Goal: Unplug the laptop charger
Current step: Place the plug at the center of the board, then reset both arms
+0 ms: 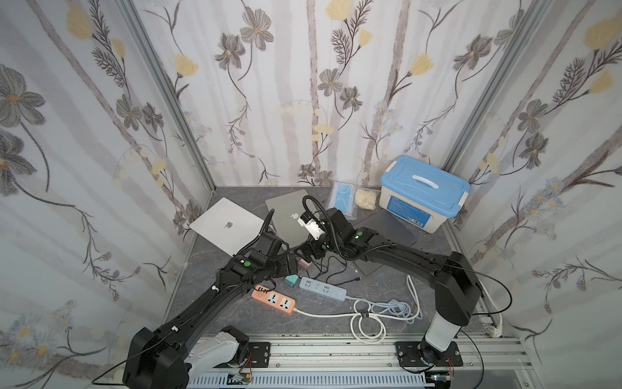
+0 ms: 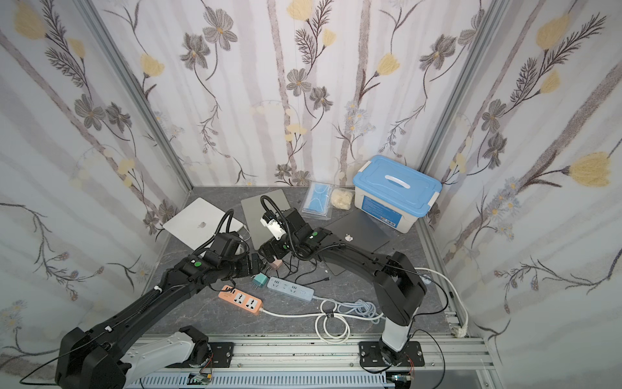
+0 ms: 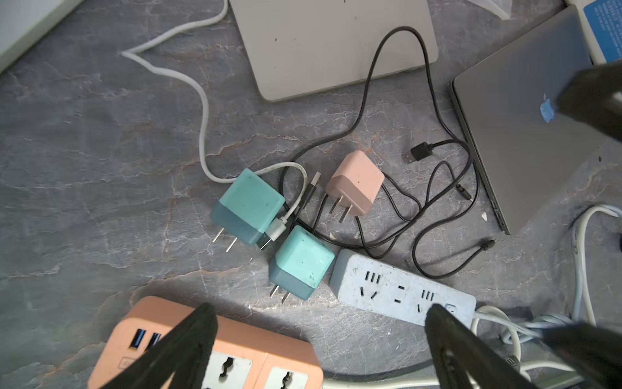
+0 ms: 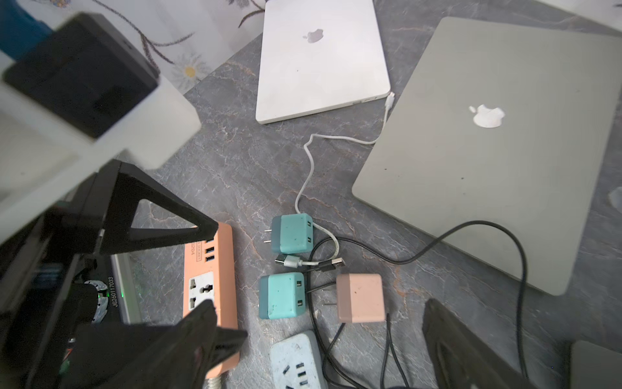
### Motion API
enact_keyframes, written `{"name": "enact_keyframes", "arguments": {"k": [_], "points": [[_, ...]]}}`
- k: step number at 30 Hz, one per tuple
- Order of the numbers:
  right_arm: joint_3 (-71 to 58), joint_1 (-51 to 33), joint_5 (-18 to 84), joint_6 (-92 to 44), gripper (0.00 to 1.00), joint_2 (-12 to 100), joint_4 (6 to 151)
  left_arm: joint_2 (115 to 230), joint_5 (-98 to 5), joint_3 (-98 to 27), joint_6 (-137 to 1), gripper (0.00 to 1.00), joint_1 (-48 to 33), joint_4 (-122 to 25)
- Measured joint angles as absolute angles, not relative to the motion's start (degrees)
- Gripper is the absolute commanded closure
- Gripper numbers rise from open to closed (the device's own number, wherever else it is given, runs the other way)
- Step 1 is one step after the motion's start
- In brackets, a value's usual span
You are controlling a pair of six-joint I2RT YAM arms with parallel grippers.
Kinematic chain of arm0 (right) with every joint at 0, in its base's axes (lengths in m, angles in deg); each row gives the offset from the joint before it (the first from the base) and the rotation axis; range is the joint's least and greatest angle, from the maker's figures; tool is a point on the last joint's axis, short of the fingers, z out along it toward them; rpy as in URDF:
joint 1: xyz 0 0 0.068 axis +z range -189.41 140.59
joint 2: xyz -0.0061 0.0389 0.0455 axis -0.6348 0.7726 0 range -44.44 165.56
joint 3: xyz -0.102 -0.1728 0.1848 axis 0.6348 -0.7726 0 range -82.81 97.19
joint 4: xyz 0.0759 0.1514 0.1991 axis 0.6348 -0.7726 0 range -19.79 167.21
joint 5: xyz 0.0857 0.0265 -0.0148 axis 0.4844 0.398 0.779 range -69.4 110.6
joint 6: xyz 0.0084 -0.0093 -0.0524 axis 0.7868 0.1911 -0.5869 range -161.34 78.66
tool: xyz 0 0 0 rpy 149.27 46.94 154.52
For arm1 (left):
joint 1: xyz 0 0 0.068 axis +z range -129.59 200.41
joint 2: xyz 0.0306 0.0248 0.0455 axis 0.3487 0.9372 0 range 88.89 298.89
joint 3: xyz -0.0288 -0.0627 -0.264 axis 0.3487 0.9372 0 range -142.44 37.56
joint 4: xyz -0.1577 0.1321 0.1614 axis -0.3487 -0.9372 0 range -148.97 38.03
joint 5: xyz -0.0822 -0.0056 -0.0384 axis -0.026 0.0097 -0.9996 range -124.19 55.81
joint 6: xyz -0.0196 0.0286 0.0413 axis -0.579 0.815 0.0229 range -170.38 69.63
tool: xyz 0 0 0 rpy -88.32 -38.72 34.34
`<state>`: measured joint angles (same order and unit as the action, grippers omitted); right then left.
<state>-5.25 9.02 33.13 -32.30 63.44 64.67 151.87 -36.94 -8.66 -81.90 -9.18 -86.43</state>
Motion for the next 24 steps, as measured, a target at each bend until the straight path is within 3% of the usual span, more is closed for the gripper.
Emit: {"name": "enact_keyframes", "arguments": {"k": [6, 16, 24], "points": [[-14.52, 6.85, 22.71, -33.22, 0.0, 50.15, 65.28, 151.69, -28.78, -14.26, -80.31, 0.0, -9.16, -88.87], [-40.31, -13.58, 14.47, -30.29, 0.0, 25.36, 79.16, 159.37, -15.89, -22.69, -75.81, 0.0, -6.9, -85.79], [-51.48, -27.51, 17.09, -34.36, 0.0, 25.87, 95.36, 163.3, -11.17, -16.79, -69.36, 0.0, -0.02, -72.52]]}}
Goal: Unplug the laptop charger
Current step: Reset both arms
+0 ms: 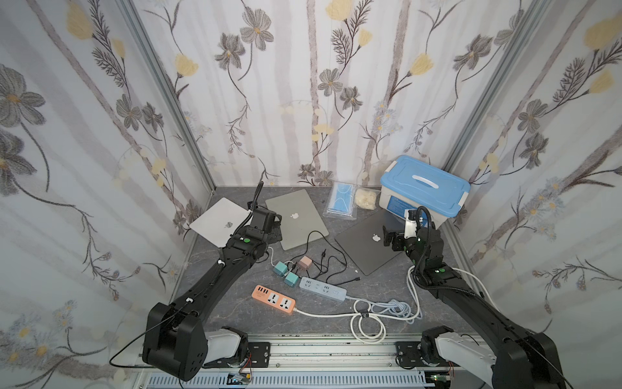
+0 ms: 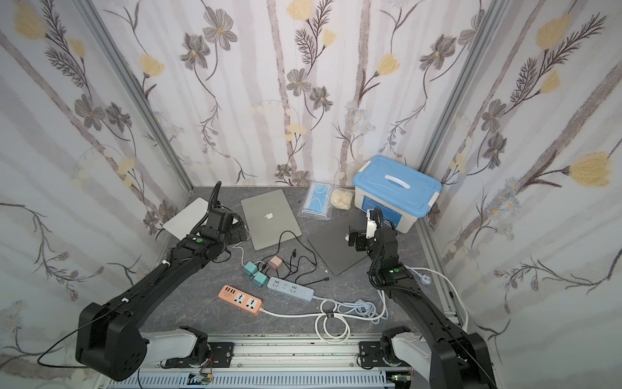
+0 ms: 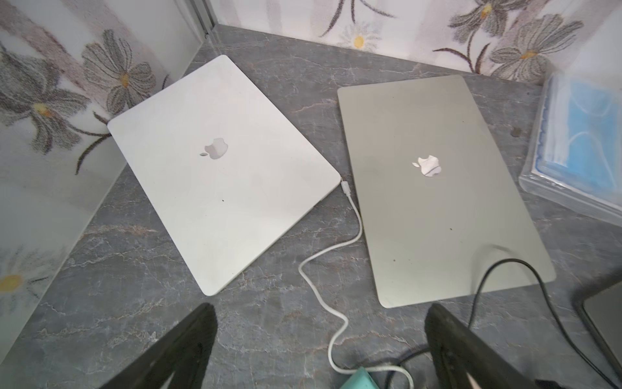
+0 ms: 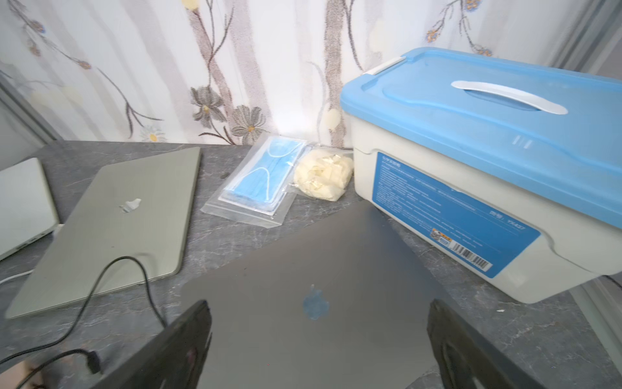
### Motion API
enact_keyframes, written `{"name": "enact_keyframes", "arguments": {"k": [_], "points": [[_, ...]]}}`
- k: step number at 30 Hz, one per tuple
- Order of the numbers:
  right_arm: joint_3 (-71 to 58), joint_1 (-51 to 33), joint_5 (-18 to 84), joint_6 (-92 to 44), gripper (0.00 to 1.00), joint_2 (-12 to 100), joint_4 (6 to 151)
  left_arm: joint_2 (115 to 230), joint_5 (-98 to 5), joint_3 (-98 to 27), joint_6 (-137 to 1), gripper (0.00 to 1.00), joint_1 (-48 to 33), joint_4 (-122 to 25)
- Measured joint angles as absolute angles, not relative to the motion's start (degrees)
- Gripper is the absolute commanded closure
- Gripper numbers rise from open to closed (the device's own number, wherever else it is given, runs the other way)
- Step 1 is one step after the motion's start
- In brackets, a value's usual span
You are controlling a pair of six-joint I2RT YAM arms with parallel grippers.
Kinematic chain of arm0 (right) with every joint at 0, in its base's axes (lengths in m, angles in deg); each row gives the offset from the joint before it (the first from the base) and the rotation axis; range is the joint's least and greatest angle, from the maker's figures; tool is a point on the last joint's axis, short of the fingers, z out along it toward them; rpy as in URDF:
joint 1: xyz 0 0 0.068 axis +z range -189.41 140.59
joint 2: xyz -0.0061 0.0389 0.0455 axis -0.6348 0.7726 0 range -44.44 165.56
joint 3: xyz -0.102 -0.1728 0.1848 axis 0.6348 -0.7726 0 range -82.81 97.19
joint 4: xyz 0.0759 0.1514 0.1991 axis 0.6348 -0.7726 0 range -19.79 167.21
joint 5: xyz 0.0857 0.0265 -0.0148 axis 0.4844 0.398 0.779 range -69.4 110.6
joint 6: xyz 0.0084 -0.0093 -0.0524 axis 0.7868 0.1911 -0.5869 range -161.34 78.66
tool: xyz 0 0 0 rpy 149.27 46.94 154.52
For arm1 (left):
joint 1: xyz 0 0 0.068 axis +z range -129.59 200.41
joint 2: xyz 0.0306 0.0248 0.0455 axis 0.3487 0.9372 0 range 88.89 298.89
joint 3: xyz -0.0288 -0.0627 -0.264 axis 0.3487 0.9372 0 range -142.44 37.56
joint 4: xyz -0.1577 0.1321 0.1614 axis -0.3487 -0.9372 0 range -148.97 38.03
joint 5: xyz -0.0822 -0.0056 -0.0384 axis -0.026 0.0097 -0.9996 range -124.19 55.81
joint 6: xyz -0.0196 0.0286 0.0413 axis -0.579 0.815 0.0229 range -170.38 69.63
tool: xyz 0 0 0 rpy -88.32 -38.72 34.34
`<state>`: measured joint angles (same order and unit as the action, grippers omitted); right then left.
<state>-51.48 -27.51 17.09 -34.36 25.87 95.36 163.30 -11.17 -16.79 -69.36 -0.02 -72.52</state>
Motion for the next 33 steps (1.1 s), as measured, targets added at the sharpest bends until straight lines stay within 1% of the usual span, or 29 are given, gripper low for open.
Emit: {"name": "enact_keyframes", "arguments": {"k": [6, 8, 11, 14, 16, 18, 21, 25, 30, 33], "points": [[-58.08, -35.16, 22.27, -36.67, 0.0, 27.86, 106.66, 168.06, -5.38, -9.12, -63.06, 0.0, 4.75, -60.11], [-58.76, -36.12, 23.52, -37.77, 0.0, 29.08, 111.45, 169.33, -4.24, -5.73, -61.84, 0.0, 6.76, -55.06], [-57.91, -36.88, 25.07, -40.45, 0.0, 32.36, 114.79, 171.93, -3.63, -0.68, -58.65, 0.0, 8.7, -45.33], [-58.3, -38.74, 26.88, -41.81, 0.0, 36.21, 119.25, 174.97, -5.46, 3.27, -55.22, 0.0, 11.08, -35.91], [-60.88, -40.6, 27.34, -41.77, 0.01, 39.13, 123.86, 175.65, -8.37, 5.87, -53.16, 0.0, 12.68, -29.31], [-63.11, -41.76, 27.84, -41.59, 0.0, 39.55, 125.06, 176.63, -11.74, 7.51, -52.16, 0.0, 14.25, -24.33], [-65.51, -42.17, 28.33, -41.15, 0.0, 39.42, 130.64, 176.92, -16.44, 7.73, -52.05, 0.0, 16.77, -21.12], [-68.66, -42.33, 27.87, -40.13, 0.0, 39.92, 137.5, 176.89, -19.58, 8.13, -52.02, 0.0, 17.12, -17.62], [-70.08, -42.33, 27.82, -39.71, 0.0, 40.21, 141.63, 176.7, -21.37, 9.7, -51.96, 0.0, 17.25, -15.0], [-70.19, -42.33, 27.67, -39.71, 0.0, 40.21, 142.83, 176.63, -24.13, 10.81, -51.83, 0.0, 17.79, -13.38]]}}
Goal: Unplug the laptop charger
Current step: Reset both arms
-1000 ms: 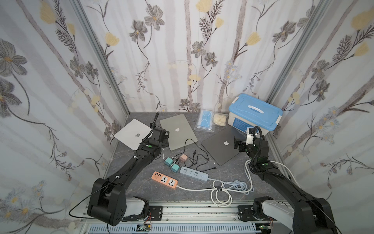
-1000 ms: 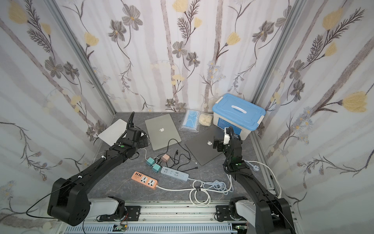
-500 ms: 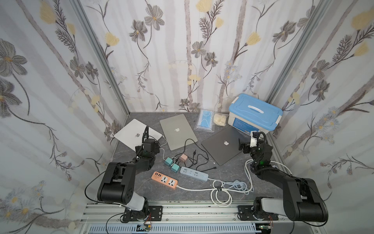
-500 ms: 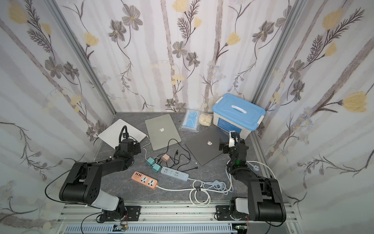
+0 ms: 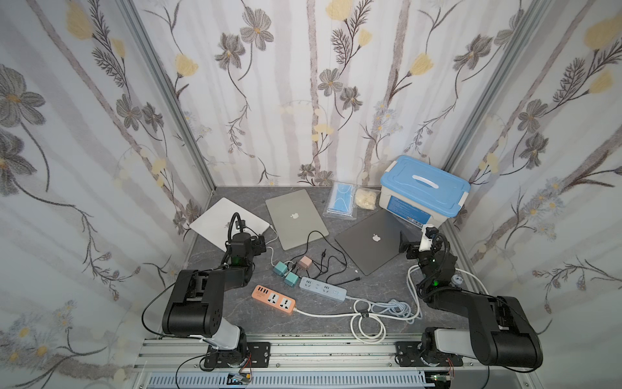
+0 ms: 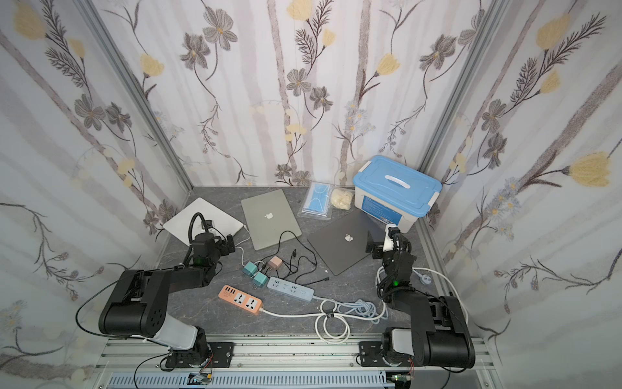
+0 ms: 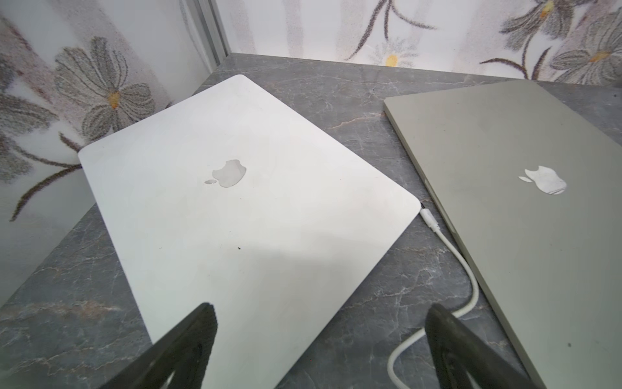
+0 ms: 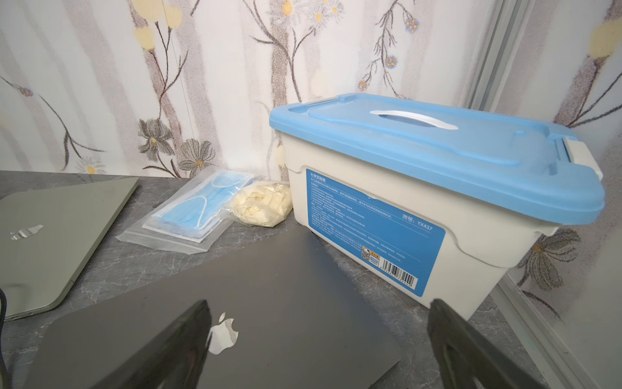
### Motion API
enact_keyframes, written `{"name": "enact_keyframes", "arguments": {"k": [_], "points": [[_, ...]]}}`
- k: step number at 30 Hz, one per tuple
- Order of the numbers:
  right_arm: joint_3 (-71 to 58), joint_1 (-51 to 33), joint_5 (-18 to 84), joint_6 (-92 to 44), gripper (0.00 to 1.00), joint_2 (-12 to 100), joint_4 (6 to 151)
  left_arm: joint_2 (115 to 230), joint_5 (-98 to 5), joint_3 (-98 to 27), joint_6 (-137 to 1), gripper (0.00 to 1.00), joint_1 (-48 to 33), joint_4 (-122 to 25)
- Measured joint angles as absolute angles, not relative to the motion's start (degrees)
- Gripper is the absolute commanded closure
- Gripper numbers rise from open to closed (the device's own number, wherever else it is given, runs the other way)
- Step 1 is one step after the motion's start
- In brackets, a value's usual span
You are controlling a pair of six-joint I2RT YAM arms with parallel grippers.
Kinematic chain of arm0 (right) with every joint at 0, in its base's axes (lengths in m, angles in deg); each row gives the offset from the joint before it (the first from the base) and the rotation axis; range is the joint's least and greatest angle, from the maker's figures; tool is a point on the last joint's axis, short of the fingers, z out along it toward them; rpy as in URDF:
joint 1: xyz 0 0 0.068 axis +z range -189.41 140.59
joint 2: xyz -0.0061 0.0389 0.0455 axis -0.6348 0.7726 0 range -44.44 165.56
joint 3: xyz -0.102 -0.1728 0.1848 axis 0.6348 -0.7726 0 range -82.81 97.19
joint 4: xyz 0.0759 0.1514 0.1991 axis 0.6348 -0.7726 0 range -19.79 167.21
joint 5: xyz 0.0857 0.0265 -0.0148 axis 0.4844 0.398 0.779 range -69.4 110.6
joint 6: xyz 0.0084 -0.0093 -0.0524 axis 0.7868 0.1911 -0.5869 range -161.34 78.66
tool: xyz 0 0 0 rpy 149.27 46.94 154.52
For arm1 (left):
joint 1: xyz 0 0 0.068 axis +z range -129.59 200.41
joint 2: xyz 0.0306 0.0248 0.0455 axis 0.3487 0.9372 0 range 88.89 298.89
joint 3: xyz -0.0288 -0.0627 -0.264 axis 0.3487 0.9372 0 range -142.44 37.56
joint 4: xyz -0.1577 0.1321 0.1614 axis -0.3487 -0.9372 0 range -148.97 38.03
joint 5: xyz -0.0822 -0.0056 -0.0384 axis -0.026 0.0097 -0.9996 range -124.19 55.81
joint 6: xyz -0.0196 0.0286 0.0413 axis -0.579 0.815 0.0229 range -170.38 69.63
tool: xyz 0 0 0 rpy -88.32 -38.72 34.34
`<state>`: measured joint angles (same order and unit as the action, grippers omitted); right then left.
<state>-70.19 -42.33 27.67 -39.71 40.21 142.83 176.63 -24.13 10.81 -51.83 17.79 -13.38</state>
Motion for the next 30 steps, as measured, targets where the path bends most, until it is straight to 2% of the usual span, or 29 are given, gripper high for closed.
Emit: {"name": "enact_keyframes", "arguments": {"k": [7, 13, 30], "points": [[-70.26, -42.3, 27.67, -39.71, 0.0, 40.18, 143.95, 178.07, -30.66, 13.85, -51.59, 0.0, 19.5, -7.72], [-70.26, -42.28, 27.67, -39.71, 0.0, 40.18, 144.06, 178.27, -27.63, 16.13, -50.45, 0.0, 16.29, -3.06], [-70.17, -42.0, 27.43, -39.71, 0.0, 40.23, 144.03, 178.31, -26.49, 16.02, -50.39, 0.0, 17.09, -1.66]]}}
